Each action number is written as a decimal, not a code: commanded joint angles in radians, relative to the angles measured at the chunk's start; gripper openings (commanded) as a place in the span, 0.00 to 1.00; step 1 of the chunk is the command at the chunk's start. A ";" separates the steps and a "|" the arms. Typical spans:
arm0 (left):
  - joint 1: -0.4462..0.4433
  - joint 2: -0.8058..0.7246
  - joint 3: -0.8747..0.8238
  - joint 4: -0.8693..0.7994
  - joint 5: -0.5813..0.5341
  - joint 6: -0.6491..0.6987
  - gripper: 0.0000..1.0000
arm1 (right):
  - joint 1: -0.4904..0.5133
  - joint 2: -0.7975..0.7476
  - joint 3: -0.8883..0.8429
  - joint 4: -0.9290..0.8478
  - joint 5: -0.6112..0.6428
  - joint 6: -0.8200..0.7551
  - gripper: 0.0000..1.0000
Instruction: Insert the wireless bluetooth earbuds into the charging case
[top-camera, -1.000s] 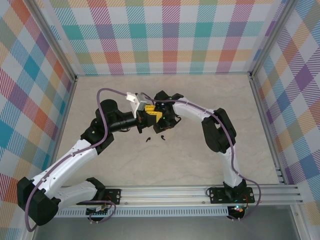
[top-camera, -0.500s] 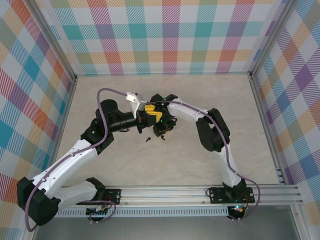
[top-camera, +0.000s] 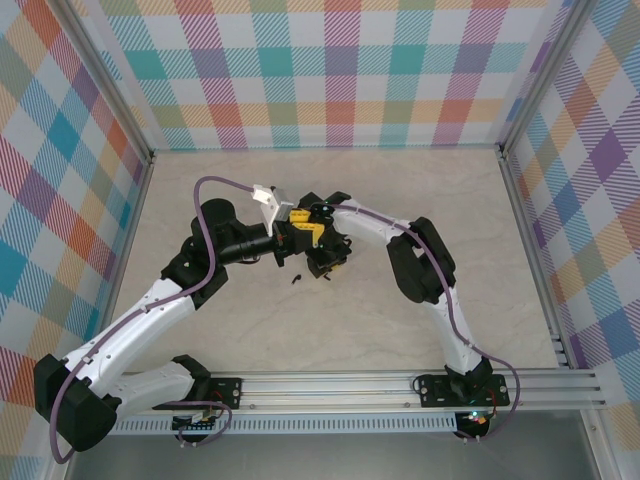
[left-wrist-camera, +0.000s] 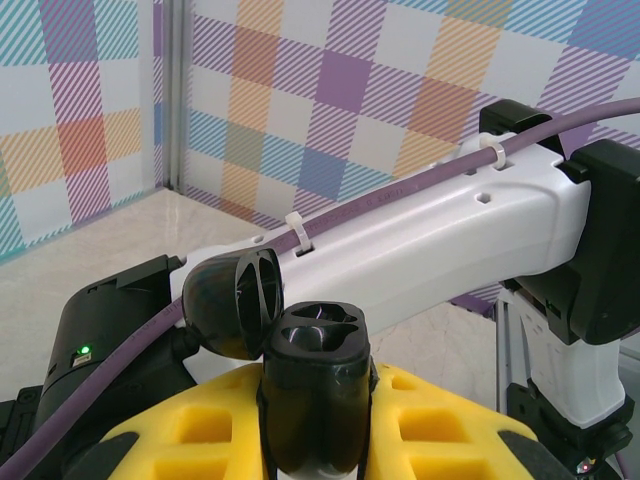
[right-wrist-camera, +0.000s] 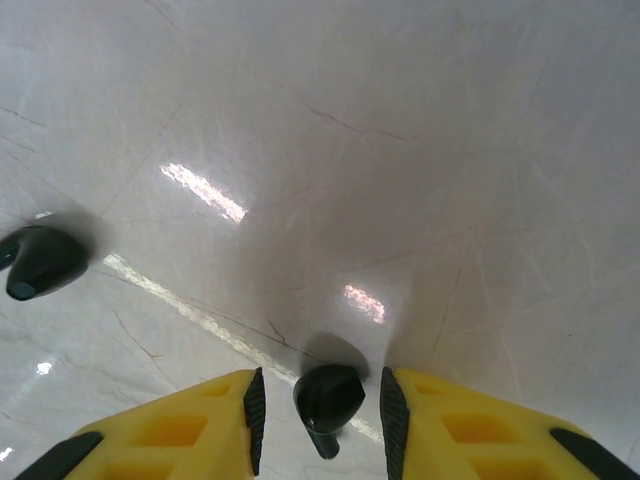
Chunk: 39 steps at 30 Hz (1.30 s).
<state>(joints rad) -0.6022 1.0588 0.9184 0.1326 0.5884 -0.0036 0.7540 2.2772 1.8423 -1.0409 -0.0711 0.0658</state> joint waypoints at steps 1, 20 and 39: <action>-0.011 -0.021 -0.011 0.019 -0.006 0.006 0.11 | 0.014 0.024 0.028 -0.025 0.012 -0.007 0.38; -0.011 -0.035 -0.023 0.014 -0.015 0.008 0.11 | 0.019 0.064 0.024 -0.028 0.078 0.036 0.31; -0.011 -0.033 -0.018 0.003 -0.022 0.008 0.11 | -0.136 -0.097 -0.153 0.121 -0.056 0.207 0.24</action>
<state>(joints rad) -0.6022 1.0439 0.9047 0.1318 0.5781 -0.0032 0.6735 2.2261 1.7435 -0.9672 -0.0887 0.2161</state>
